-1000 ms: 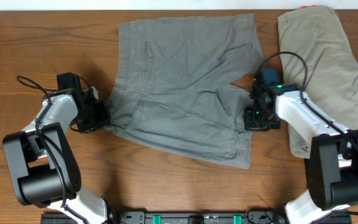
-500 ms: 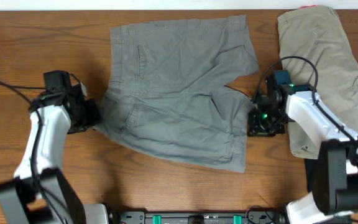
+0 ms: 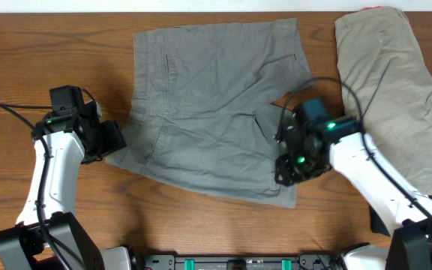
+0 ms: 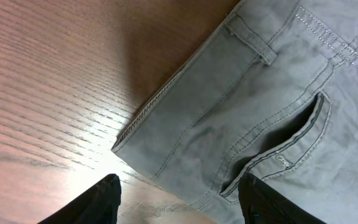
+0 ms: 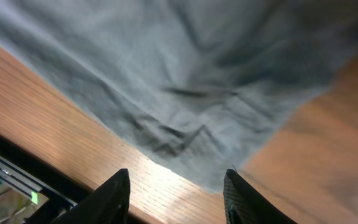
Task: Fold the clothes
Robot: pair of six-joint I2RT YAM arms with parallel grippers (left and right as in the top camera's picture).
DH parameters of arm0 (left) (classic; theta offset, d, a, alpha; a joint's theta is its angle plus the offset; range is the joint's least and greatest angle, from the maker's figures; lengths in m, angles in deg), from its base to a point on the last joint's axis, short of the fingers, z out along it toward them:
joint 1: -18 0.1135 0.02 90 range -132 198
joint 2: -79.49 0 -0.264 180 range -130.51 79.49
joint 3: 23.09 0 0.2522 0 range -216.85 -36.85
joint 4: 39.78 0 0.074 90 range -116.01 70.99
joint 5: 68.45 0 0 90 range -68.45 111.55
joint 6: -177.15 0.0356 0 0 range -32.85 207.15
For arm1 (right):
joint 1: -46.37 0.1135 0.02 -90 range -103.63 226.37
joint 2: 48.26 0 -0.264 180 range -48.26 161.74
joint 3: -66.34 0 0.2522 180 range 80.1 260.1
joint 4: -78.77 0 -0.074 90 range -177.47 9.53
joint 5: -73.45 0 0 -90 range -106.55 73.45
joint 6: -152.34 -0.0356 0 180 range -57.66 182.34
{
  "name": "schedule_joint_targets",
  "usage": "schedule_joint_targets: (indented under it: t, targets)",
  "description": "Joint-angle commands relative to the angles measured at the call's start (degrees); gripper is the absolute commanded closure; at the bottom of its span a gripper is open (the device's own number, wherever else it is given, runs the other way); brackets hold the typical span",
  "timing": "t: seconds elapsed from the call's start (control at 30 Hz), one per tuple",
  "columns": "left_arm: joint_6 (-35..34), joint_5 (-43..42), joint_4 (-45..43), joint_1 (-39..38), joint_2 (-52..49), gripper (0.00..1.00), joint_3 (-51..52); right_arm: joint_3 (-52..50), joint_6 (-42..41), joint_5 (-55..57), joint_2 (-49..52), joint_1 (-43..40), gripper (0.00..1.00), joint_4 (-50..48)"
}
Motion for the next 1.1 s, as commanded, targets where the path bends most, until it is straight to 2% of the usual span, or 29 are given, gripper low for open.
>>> schedule_joint_targets:
  t: [0.0,0.07,0.13,0.2,0.3,0.37,0.43,0.5,0.53,0.63,0.8,1.07]
  targets:
    - [0.09,2.03,-0.33,0.35,-0.31,0.37,0.90,-3.74,-7.87,1.14,0.00,2.54,0.56,-1.49]
    - [-0.02,2.58,-1.14,0.33,-0.31,0.38,1.46,-4.92,-11.93,3.04,0.00,3.54,0.57,-1.79]
    - [-1.25,3.93,-1.84,0.35,-0.31,0.38,2.08,-5.66,-19.37,7.56,0.00,4.63,0.63,-1.57]
    - [-4.83,6.86,-1.75,0.35,-0.44,0.38,2.29,-5.99,-26.08,11.85,0.00,6.14,0.69,-1.25]
    - [-12.72,11.19,-0.50,0.35,-0.63,0.39,2.32,-6.03,-36.37,16.00,-0.02,9.46,0.70,-0.17]
    - [-15.93,12.07,0.02,0.33,-0.63,0.38,2.32,-6.03,-40.63,16.83,-0.02,11.32,0.66,0.24]
    - [-18.14,12.22,-0.07,0.33,-0.63,0.39,2.67,-6.03,-43.28,17.66,0.00,12.70,0.52,0.07]
    - [-20.28,12.66,-0.50,0.33,-0.72,0.39,3.39,-6.08,-43.78,18.80,0.04,13.53,0.36,-0.90]
    - [-22.60,13.88,-1.03,0.35,-0.76,0.39,4.07,-6.14,-44.19,19.67,0.11,13.77,0.24,-1.42]
    - [-29.66,16.52,-4.63,0.35,-0.96,0.39,7.54,-7.19,-44.98,21.00,0.20,13.75,0.13,-4.63]
    - [-36.35,16.35,-12.46,0.33,-0.96,0.38,13.05,-9.01,-40.54,20.74,0.20,13.70,0.14,-9.81]
    - [-34.07,14.12,-14.91,0.33,-0.98,0.39,14.40,-9.40,-38.49,20.65,0.22,13.70,0.22,-12.20]
